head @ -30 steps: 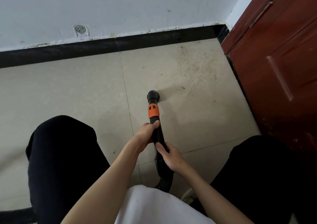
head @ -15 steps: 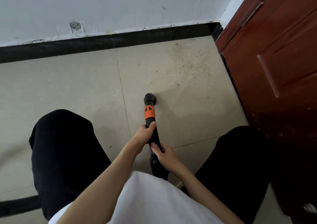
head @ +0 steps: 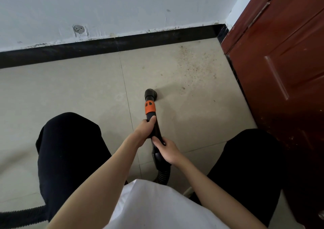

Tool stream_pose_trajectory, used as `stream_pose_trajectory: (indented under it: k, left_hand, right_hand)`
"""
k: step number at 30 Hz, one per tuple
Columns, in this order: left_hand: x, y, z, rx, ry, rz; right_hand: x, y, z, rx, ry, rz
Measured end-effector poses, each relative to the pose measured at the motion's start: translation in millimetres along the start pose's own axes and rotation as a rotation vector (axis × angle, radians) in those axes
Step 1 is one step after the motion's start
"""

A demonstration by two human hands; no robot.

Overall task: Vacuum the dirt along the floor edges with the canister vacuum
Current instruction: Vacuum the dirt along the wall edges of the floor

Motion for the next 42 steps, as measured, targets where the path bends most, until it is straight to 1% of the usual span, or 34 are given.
stream_pose_trajectory:
  k: [9,12,14,17,20,25,31,35,42]
  left_hand:
    - [1,-37,-43,0.062,-0.048,-0.002]
    - [7,-36,-50,0.060,-0.035,0.035]
    - [19,-29,-47,0.037,-0.021,0.102]
    - [41,-19,-34,0.014,-0.030,0.182]
    - [60,-14,-24,0.034,-0.093,0.190]
    - [71,-10,-23,0.055,-0.200,0.208]
    - [78,-12,-25,0.065,-0.283,0.241]
    - [80,-27,-47,0.115,-0.290,0.164]
    - [41,-55,-68,0.137,-0.202,0.024]
  right_hand:
    - [-11,-43,26,-0.019,0.040,-0.091]
    - [-16,-40,25,-0.012,0.022,-0.124]
    - [-20,-31,16,-0.003,0.004,-0.164]
    - [-29,-14,-2,0.019,-0.007,-0.268]
    - [-35,0,-14,0.054,-0.055,-0.361]
    - [-39,12,-21,0.079,-0.133,-0.452]
    - [-41,14,-24,0.094,-0.138,-0.470]
    - [-54,-11,-12,0.059,-0.163,-0.465]
    - [-46,-55,14,-0.034,-0.082,-0.296]
Point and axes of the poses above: each hand's wrist, its own y-axis away from the middle knuckle, its own x-axis out of the palm, z = x × y, the point moved 7 cm from there along -y, towards the middle knuckle, and after that the axes turned 4 degrees about -x, right-handed, at the moved point
